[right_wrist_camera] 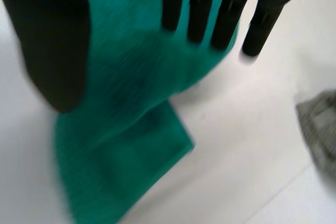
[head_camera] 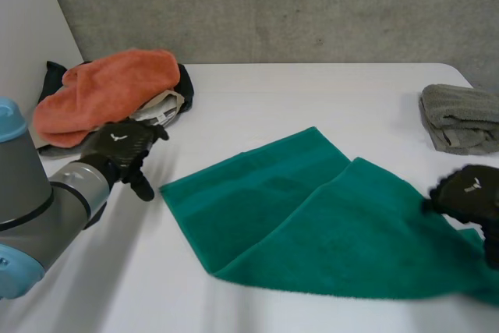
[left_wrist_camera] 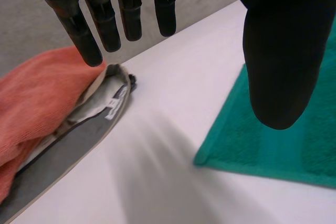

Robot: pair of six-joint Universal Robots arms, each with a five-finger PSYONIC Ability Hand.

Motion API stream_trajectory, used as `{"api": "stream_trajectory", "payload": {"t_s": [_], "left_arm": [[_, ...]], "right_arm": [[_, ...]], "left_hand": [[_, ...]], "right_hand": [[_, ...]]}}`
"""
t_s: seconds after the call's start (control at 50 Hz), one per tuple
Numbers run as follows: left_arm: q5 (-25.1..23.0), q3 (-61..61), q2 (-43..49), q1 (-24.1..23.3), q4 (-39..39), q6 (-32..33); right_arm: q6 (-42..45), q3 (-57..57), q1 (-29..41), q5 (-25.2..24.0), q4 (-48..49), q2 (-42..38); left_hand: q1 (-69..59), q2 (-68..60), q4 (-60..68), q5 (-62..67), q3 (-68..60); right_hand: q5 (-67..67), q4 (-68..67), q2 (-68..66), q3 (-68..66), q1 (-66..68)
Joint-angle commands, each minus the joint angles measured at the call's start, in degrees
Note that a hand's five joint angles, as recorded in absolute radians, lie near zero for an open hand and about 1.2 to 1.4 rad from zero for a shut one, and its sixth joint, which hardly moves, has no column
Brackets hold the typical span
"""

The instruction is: Fold the laundry.

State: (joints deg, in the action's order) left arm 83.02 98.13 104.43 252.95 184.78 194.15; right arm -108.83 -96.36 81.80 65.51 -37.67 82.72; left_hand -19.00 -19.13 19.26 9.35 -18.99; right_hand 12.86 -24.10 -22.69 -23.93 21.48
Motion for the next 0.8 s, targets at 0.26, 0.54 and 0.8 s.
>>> {"api": "stream_trajectory", "payload": {"t_s": [0.26, 0.54, 0.8], "left_arm": [[-1.6, 1.4, 0.5, -3.7, 1.5, 0.2], [-1.6, 1.3, 0.2, -4.0, 2.3, 0.1], [-1.6, 1.2, 0.4, -3.8, 3.5, 0.0]], "right_arm": [[-22.3, 21.2, 19.5, -4.5, 19.0, -19.2], [-20.0, 27.5, 22.8, -4.5, 18.9, -32.4], [-20.4, 27.2, 22.8, -4.3, 18.8, -33.2]], "left_hand": [[-3.3, -3.2, 3.1, 3.0, -3.3], [-3.2, -3.0, 2.9, 2.8, -3.2], [-3.2, -3.0, 2.9, 2.8, -3.2]], "right_hand": [[-11.6, 12.9, 11.4, 12.7, -10.2], [7.9, -6.7, -8.1, -6.8, 9.3], [52.2, -51.0, -52.4, -51.2, 53.6]]}}
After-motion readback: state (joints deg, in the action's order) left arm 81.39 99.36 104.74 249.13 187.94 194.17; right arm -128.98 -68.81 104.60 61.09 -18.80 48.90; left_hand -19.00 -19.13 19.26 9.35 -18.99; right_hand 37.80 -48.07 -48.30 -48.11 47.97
